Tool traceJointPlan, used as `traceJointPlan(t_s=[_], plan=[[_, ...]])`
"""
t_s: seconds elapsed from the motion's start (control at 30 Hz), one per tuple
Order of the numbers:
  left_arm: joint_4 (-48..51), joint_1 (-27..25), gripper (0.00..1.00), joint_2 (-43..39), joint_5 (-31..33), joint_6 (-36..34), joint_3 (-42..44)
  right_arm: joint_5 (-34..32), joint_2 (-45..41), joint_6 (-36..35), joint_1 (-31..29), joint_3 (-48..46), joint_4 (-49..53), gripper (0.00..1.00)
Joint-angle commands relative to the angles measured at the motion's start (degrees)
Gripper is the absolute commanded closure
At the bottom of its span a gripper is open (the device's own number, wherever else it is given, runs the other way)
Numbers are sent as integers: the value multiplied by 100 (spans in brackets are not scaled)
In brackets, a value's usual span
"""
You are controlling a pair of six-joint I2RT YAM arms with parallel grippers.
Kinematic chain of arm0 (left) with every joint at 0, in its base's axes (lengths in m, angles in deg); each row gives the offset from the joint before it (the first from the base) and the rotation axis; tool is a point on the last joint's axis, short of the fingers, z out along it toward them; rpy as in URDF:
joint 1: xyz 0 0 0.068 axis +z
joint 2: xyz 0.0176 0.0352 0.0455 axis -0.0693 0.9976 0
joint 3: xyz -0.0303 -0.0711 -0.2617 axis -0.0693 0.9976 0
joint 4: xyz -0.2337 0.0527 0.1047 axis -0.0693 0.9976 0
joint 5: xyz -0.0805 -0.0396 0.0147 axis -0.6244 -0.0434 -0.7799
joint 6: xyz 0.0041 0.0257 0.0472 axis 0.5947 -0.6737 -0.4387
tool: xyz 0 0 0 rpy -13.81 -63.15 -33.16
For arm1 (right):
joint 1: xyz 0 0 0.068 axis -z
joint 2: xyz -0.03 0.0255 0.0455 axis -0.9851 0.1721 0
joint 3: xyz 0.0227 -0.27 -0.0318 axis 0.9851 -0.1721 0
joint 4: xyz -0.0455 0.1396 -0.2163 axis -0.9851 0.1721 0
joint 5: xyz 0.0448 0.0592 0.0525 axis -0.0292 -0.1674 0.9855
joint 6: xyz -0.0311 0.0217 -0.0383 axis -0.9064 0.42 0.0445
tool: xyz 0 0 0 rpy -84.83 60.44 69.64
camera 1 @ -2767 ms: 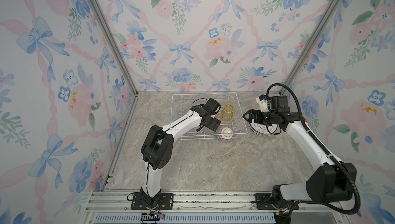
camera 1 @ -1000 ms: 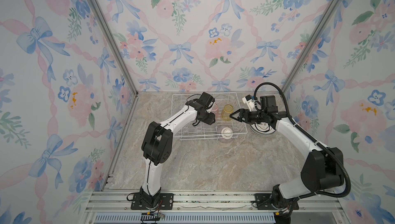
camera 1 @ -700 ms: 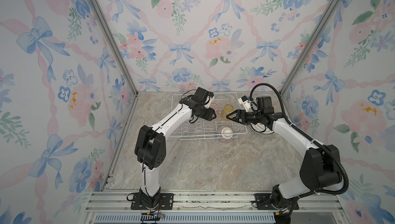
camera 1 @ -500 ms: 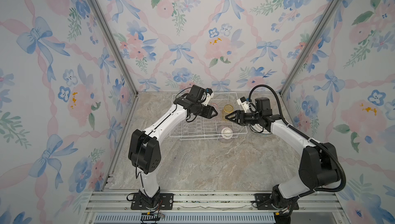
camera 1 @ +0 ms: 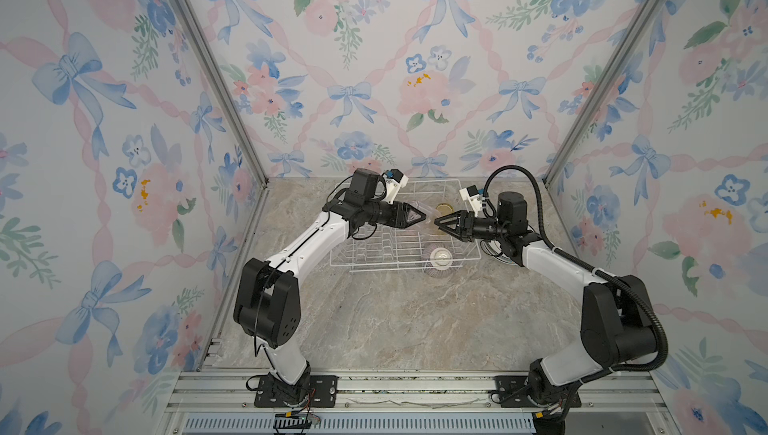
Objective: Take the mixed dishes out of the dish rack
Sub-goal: 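Raise the cup toward the right gripper while the right gripper closes on it, then release the cup from the left gripper while the right gripper carries it away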
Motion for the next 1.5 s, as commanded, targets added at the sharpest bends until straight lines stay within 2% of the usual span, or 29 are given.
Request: traceJointPlan(t_s=[0.0, 0.1, 0.23, 0.33, 0.5, 0.57, 0.77, 0.87, 0.97, 1.03, 1.1, 1.2, 1.27, 1.33, 1.47], plan=[[-1047, 62, 100, -283, -622, 482, 220, 256, -6, 611, -128, -128, -1098, 40], [-1543, 81, 100, -284, -771, 758, 423, 319, 11, 975, -207, -160, -1616, 41], [-2380, 108, 100, -247, -991, 1257, 744, 345, 76, 1448, -296, -176, -2250, 48], [-2680, 117, 100, -196, -1059, 1451, 852, 397, 172, 2125, -310, -251, -3240, 55], [-2689, 126, 100, -235, -1065, 1455, 871, 433, 458, 3176, -295, -218, -4628, 92], [-2688, 124, 100, -273, -1078, 1447, 897, 416, 495, 3324, -309, -174, -4821, 98], [-2645, 142, 100, -402, -1017, 1446, 1029, 365, 583, 3225, -360, -33, -4669, 100], [-2353, 144, 83, -474, -848, 1267, 969, 363, 348, 2868, -364, 45, -4116, 100], [-2152, 199, 67, -684, -661, 1077, 950, 333, -11, 2017, -373, 196, -2872, 100], [-2061, 280, 58, -866, -490, 978, 976, 200, -324, 1099, -380, 369, -1531, 100], [-1921, 373, 50, -1064, -353, 833, 999, -100, -656, -279, -450, 736, 359, 100], [-1571, 490, 48, -1309, -209, 582, 940, -781, -929, -2065, -671, 1448, 2783, 100], [-1309, 568, 46, -1481, 70, 406, 920, -1163, -1001, -2659, -839, 1786, 3646, 100], [-1057, 639, 36, -1621, 319, 204, 924, -1440, -1069, -2970, -1005, 1956, 4075, 100], [-959, 721, 33, -1588, -76, 130, 1035, -1439, -1236, -2806, -1280, 1904, 3731, 100]])
